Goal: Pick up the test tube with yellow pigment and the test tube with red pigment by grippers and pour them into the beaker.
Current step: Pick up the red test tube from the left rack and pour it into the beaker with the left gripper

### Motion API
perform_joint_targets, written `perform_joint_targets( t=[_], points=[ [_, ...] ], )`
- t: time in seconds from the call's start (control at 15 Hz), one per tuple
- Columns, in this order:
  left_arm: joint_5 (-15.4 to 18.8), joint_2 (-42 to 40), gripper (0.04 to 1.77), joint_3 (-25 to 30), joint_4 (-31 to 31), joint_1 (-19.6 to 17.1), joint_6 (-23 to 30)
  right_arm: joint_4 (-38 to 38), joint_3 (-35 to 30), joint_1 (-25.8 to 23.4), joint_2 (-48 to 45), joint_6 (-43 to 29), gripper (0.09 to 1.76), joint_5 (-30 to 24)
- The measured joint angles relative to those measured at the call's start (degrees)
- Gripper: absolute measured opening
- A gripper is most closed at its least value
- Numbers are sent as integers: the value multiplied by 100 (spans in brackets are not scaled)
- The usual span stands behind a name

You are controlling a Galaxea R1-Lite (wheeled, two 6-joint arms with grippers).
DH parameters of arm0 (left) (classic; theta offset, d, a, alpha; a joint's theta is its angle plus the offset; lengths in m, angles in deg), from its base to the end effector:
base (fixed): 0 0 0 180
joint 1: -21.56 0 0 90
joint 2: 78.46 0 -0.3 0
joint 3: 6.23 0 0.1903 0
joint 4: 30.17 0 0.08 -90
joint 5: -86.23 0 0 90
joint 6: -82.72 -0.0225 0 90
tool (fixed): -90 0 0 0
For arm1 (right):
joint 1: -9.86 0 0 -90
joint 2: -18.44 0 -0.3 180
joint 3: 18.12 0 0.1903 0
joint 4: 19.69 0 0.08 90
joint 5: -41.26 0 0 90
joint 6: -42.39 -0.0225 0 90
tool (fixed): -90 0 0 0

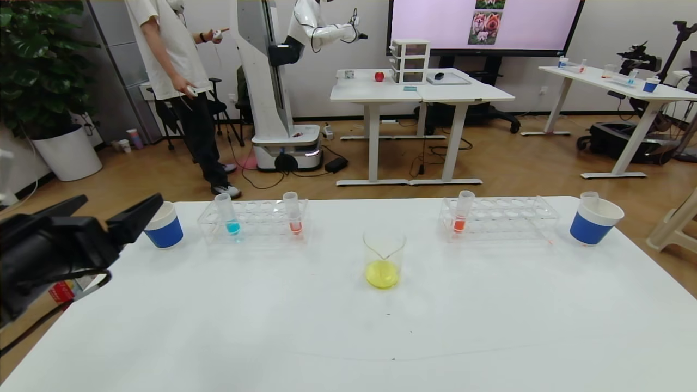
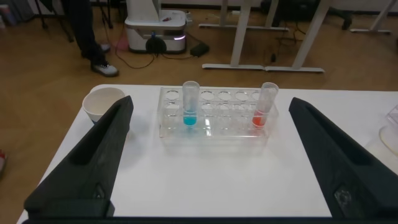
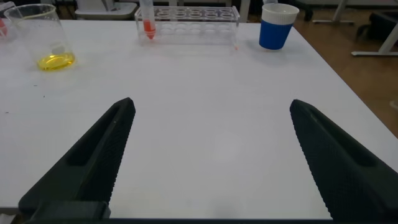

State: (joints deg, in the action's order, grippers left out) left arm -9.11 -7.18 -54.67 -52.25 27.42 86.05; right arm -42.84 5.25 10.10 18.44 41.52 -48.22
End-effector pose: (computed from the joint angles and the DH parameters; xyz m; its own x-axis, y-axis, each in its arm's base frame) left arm 0.1808 -0.0164 0.2089 0.9999 -0.0091 -0.0132 0.0083 0.9983 -0.0568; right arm -0.0228 -0.0003 0.0759 1.0000 -0.0049 0.0038 0.0048 0.9999 0.0152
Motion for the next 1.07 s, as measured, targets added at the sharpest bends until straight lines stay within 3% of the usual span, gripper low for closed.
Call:
perform_joint_targets(
  t=[0.2,0.33,0.6,0.93,1.07],
  points=[
    [-1095,1158,175,-450,-436,880,364,2,0,0,0,0,174,0],
    [-1541,1847,175,-752,-595,1397,477,2,0,0,0,0,174,-1],
    [-1779,3100,175,-1081,-1766,1919,433,0,0,0,0,0,174,0],
    [-1812,4649,175,-1167,-3768,2013,-143,0,0,0,0,0,174,0],
    [-1803,5105,175,-1304,-3984,1999,-269,2,0,-2,0,0,174,0]
  ],
)
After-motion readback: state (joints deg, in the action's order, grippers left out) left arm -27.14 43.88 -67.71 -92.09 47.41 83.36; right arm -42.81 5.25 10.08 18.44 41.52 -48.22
